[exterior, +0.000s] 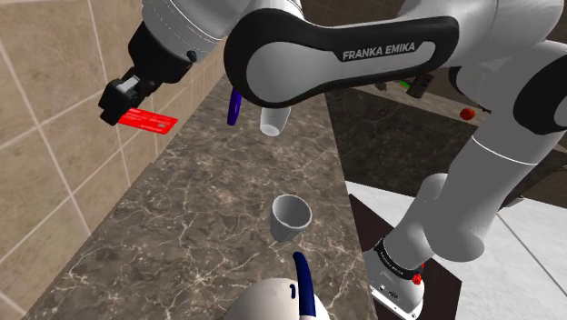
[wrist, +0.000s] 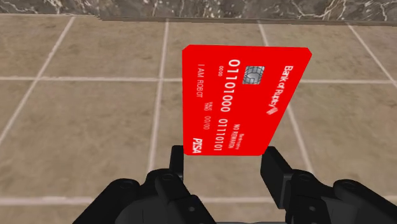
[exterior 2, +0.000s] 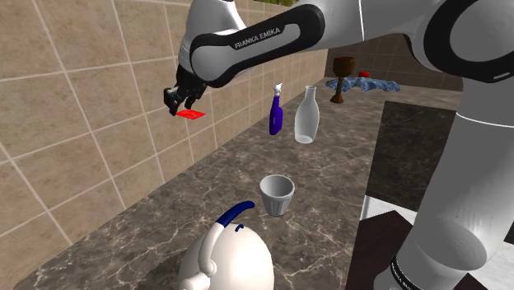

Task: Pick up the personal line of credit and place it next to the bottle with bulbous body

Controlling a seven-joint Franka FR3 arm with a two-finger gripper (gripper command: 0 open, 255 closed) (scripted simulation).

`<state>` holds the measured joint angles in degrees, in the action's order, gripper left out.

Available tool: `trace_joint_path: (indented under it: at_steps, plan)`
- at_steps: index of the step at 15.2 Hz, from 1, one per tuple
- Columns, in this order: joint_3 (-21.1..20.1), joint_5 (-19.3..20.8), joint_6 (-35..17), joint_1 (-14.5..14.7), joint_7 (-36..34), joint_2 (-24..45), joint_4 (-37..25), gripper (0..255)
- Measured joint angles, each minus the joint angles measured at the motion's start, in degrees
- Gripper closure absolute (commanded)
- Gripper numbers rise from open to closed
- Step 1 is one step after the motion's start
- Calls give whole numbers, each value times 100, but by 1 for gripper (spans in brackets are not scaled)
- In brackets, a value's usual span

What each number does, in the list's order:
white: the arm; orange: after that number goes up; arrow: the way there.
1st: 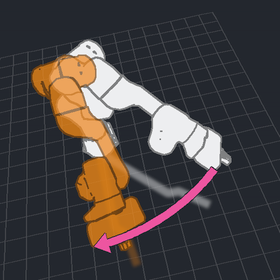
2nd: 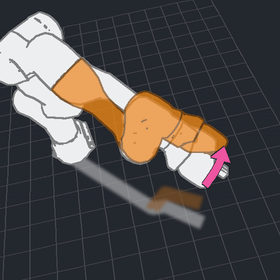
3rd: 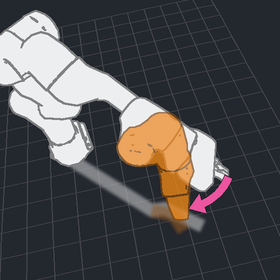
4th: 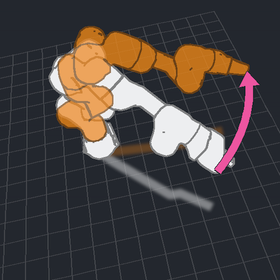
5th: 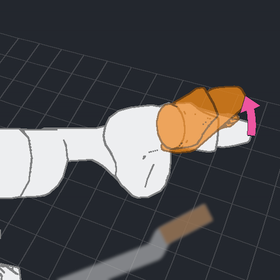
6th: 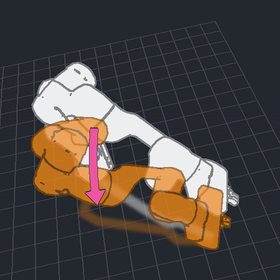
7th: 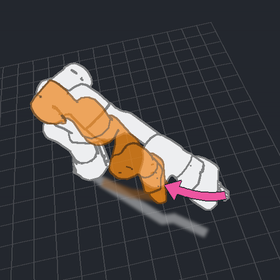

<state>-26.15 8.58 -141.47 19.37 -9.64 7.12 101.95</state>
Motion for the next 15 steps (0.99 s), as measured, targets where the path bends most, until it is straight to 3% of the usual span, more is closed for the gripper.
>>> trace_joint_path:
  at_steps: [15]
  plan:
    - [-44, -113, 1118, 29, 123, -27, -1096, 255]
